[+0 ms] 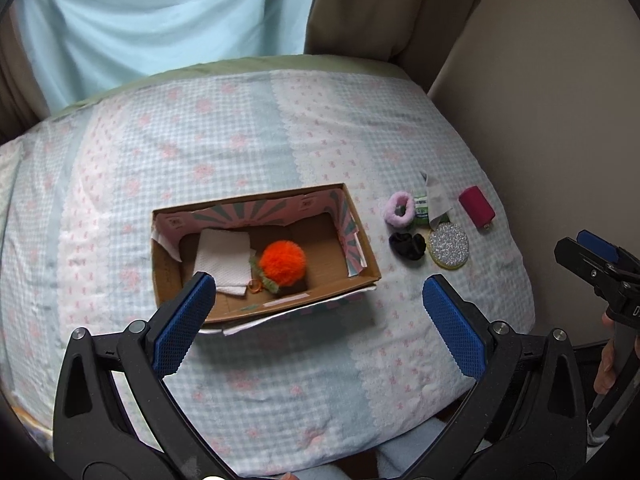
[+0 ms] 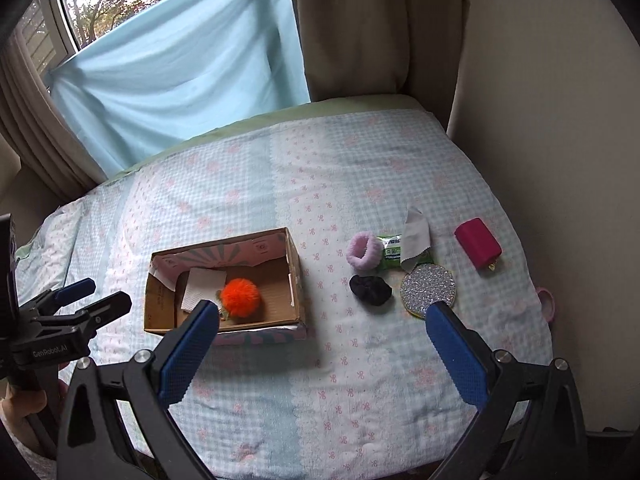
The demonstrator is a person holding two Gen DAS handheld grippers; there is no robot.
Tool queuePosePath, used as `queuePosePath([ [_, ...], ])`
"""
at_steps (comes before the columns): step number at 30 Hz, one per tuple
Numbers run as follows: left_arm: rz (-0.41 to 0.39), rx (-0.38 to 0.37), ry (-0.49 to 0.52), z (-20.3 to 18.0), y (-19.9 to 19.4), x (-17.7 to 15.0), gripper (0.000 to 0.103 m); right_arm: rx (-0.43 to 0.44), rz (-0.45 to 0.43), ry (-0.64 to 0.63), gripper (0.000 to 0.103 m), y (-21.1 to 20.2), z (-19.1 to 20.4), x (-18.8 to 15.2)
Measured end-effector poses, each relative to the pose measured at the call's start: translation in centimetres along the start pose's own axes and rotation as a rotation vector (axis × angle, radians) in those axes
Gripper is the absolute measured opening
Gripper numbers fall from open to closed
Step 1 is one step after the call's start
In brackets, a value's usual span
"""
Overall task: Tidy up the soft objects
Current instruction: 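Lift both tools away from the box toward the remaining items, then grasp the pink scrunchie with the left tool while the right tool grasps the grey cloth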
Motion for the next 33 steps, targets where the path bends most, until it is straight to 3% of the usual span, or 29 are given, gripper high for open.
queuePosePath([
  [14,-0.002,0.034,-0.169,-12.8,5.3,3.5,0.103,0.091,-0.002,-0.067,0.103,3.1,-13.0,7.2],
  [21,0.039,0.035,-0.210,-16.0,9.5,4.1,0.103,0.131,0.036,-0.041,0.103,6.4,-16.4,9.5],
  [33,0.130,0.035,-0.449,-16.5,21.2,3.3,0.103,0.122,0.126,0.059,0.103,14.6,-18.9,11.7],
])
Point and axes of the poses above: each gripper's, at about its wrist camera, not at the fingertips, and y roughly the way its jaws point, z to its left, x to its top, the point moved 7 cm from there along y, roughly the way its jaws point, and after that the axes turned 7 degrees about y, right-handed, at the moved point
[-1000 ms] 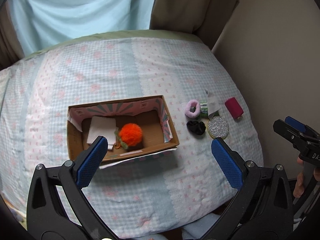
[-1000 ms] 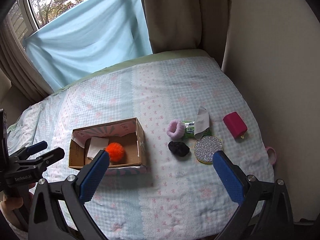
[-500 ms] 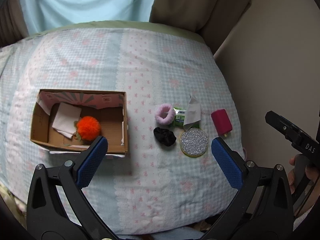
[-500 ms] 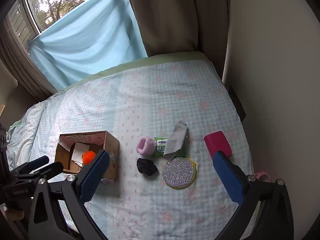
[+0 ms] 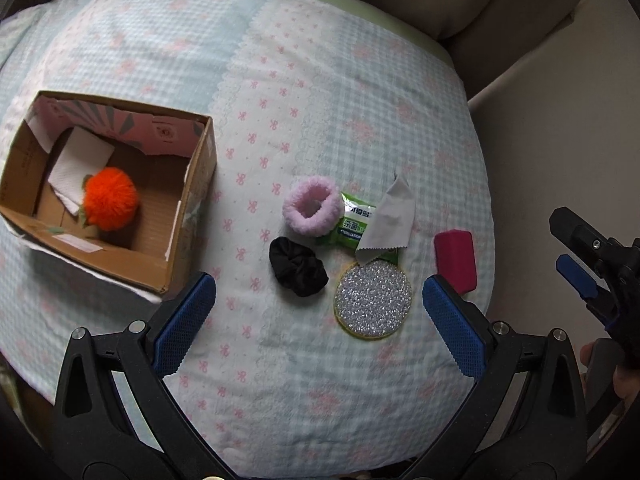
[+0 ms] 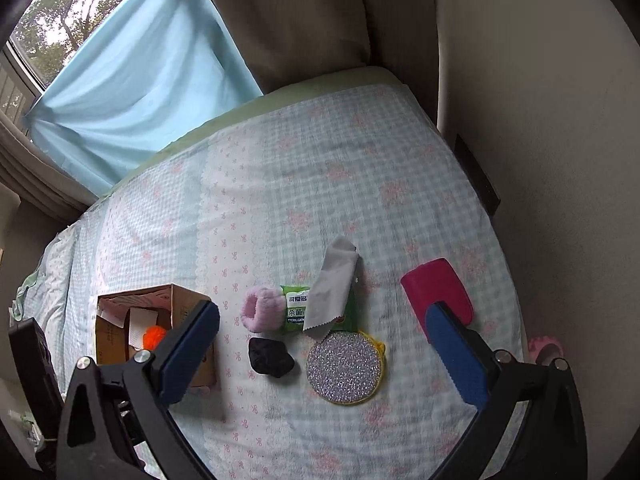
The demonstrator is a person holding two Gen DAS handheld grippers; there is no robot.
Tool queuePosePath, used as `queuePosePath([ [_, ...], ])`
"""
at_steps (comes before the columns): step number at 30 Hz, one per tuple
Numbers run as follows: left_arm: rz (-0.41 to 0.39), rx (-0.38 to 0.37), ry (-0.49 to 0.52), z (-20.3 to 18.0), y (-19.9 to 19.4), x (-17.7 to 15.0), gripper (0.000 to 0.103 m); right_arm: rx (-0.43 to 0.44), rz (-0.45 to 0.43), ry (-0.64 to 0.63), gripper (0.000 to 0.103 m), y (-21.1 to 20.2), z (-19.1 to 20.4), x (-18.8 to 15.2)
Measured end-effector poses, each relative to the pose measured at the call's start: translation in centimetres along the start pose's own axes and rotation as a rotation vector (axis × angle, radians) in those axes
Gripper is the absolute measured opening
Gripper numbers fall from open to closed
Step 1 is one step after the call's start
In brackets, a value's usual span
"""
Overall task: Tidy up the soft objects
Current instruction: 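Grasp the pink scrunchie with the left tool while the right tool grasps the grey cloth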
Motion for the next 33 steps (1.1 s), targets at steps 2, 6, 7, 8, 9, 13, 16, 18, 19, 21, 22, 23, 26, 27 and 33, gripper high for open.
queuePosePath([
  [2,0.015,0.001,-0.047,0.4,2.2,0.3,0.103,-0.002,0.017,-0.001,0.103,1.9,-0.3,0.4],
  [6,0.054,-0.032,-0.171,1.3,6.7,0.9,0.103,-0.005,0.064,0.006,0.103,6.0,-0.8,1.0],
  [7,0.063,-0.040,-0.196,1.3,7.8,1.0,0.103,-0.005,0.076,0.010,0.103,7.0,-0.9,1.1],
  [8,0.072,-0.048,-0.218,1.4,8.9,1.1,0.103,-0.003,0.086,0.015,0.103,7.9,-1.1,1.2],
  [9,0.080,-0.051,-0.239,1.5,9.9,1.3,0.103,0.000,0.095,0.021,0.103,8.9,-1.2,1.4],
  [13,0.088,-0.053,-0.314,2.0,13.3,2.0,0.103,0.003,0.136,0.043,0.101,12.7,-1.7,1.5],
  [16,0.094,-0.052,-0.352,2.3,15.6,2.3,0.103,0.001,0.162,0.057,0.098,15.4,-2.0,1.3],
  [18,0.111,-0.046,-0.368,2.5,17.0,2.3,0.103,0.001,0.173,0.063,0.095,17.1,-2.2,1.2],
  [19,0.118,-0.041,-0.380,2.6,17.6,2.1,0.103,-0.001,0.179,0.063,0.093,17.8,-2.2,1.1],
  [21,0.118,-0.046,-0.414,2.8,18.3,1.8,0.103,-0.007,0.193,0.064,0.089,19.3,-2.2,0.9],
  [22,0.114,-0.046,-0.430,3.0,18.6,1.7,0.103,-0.010,0.199,0.068,0.086,19.9,-2.3,0.7],
  [23,0.113,-0.045,-0.442,3.1,18.8,1.6,0.103,-0.011,0.206,0.074,0.084,20.4,-2.4,0.6],
  [26,0.114,-0.038,-0.461,3.3,19.3,1.4,0.102,-0.017,0.226,0.098,0.078,21.6,-2.6,0.4],
  [27,0.114,-0.037,-0.463,3.2,19.5,1.3,0.102,-0.016,0.234,0.106,0.075,22.0,-2.6,0.3],
  [33,0.099,-0.025,-0.454,3.3,19.2,0.7,0.083,-0.035,0.266,0.123,0.055,23.5,-2.7,-0.3],
])
Point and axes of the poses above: each gripper's, at about its wrist camera, not at the fingertips, and y roughly the way its jaws point, z to its left, x to its top, the point moved 7 cm from there along y, roughly the way its jaws point, and after that the axes turned 7 degrees about y, right-handed, at the moved point
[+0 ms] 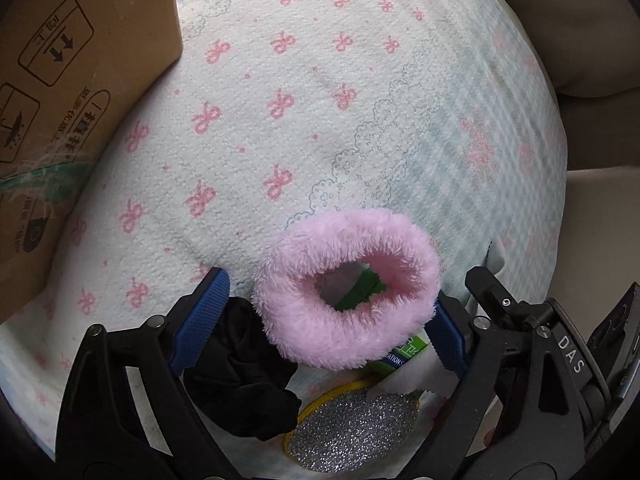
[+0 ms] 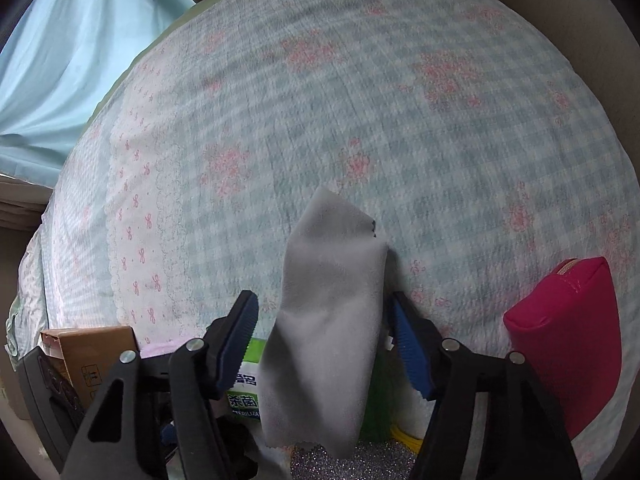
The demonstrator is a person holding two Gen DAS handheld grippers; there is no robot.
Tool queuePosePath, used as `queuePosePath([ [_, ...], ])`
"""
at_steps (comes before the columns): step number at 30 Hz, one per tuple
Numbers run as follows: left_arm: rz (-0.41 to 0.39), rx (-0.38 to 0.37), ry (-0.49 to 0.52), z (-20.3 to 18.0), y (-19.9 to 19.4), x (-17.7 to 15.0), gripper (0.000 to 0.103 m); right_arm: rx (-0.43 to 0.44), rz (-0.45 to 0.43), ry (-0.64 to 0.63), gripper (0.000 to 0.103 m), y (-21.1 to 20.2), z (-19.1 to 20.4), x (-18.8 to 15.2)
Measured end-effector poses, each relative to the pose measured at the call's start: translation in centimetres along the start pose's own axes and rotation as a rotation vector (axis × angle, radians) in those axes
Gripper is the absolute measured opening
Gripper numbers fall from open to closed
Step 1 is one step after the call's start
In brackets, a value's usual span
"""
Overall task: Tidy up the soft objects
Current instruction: 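Grasp the pink scrunchie with the left tool while the right tool grasps the grey cloth, then carry the pink scrunchie and grey cloth over the box with both tools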
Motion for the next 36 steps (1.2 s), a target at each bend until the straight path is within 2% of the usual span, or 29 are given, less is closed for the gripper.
queuePosePath([
  [1,-0.002,0.000,0.006,-0.2,0.0,0.4,0.072,-0.007,0.001,0.001,0.050,0.1,-0.1,0.0],
  [2,-0.004,-0.004,0.014,-0.3,-0.1,0.4,0.067,-0.015,0.001,0.002,0.046,0.2,-0.1,0.0],
  [3,-0.002,-0.010,0.023,-0.5,-0.2,0.6,0.056,-0.023,0.001,0.003,0.043,0.3,-0.1,0.0],
  [4,0.002,-0.016,0.032,-0.7,-0.2,0.5,0.048,-0.028,0.001,0.005,0.035,0.3,-0.1,0.0],
  [6,0.002,-0.010,0.053,-1.2,-0.2,0.7,0.045,-0.035,0.001,0.006,0.032,0.3,-0.1,0.0],
  [10,0.002,-0.020,0.067,-1.4,-0.5,0.9,0.032,-0.038,-0.005,0.010,0.024,0.0,-0.3,0.0],
  [17,-0.026,-0.033,0.101,-1.4,-2.2,2.0,0.028,-0.023,-0.019,0.011,0.017,-1.0,-0.6,-0.1],
  [27,-0.073,-0.057,0.151,-2.0,-5.9,2.1,0.028,0.003,-0.086,0.013,0.016,-4.3,-0.3,-0.1],
  [32,-0.092,-0.081,0.174,-2.0,-8.5,1.5,0.028,0.022,-0.126,0.017,0.015,-7.0,0.0,-0.4],
  [36,-0.118,-0.097,0.231,-3.0,-11.6,1.3,0.028,0.043,-0.179,0.005,0.015,-10.6,0.7,-1.4],
])
Point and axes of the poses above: each gripper's, at about its wrist camera, not at the fingertips, and y roughly the way its jaws point, z to its left, x to its top, the point moved 7 cm from there along y, roughly the way its jaws point, and after that the axes turned 7 degrees about y, right-handed, at the moved point
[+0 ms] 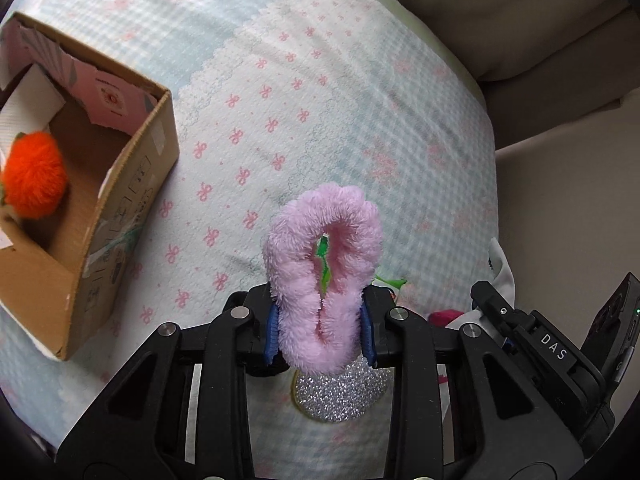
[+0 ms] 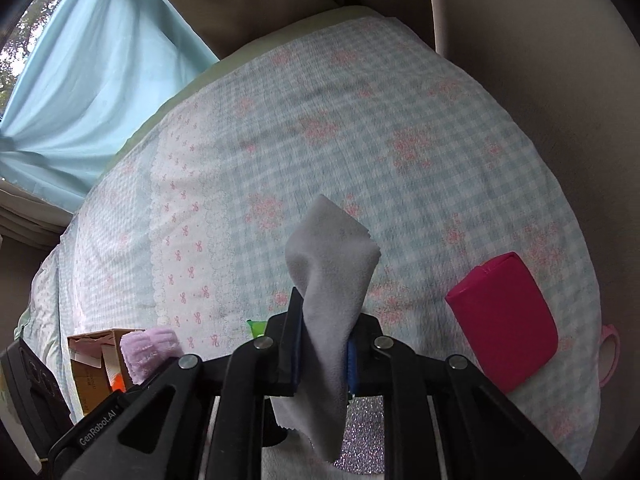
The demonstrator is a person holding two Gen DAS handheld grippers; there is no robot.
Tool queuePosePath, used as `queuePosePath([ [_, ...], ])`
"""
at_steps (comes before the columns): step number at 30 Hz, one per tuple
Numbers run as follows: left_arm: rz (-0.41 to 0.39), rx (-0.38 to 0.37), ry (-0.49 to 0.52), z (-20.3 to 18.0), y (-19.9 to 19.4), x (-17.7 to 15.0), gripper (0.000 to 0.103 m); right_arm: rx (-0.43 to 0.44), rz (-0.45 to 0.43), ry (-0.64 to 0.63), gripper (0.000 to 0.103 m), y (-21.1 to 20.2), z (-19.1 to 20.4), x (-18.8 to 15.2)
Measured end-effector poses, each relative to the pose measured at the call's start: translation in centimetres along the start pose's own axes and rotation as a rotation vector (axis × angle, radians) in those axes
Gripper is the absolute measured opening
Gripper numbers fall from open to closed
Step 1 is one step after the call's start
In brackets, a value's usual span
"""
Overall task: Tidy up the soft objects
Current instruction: 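Carry the pink scrunchie and grey cloth over the box with both tools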
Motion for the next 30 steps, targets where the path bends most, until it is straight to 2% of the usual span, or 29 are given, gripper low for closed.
queuePosePath([
  [5,-0.032,-0.031,0.088,-1.9,-5.1,0.2,0.028,0.024,-0.065,-0.032,0.015,-5.6,1.7,-0.9],
  [16,-0.125,-0.025,0.259,-3.5,-17.5,1.6,0.028,0.088,-0.140,-0.132,0.015,-16.5,7.2,-3.3],
  [24,-0.179,-0.047,0.308,-0.2,-24.3,3.6,0.028,0.131,-0.178,-0.193,0.015,-20.3,12.9,-6.0],
  [30,-0.163,-0.053,0.372,5.4,-27.7,5.9,0.028,0.154,-0.193,-0.206,0.015,-20.9,18.9,-9.6],
])
Point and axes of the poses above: each gripper's, at about its wrist camera, not at the fingertips, and y roughly the way its jaws point, z to its left, x to its top, the point moved 7 cm from there along y, roughly the way its jaws point, and after that the axes turned 7 degrees about y, right-handed, at the moved point
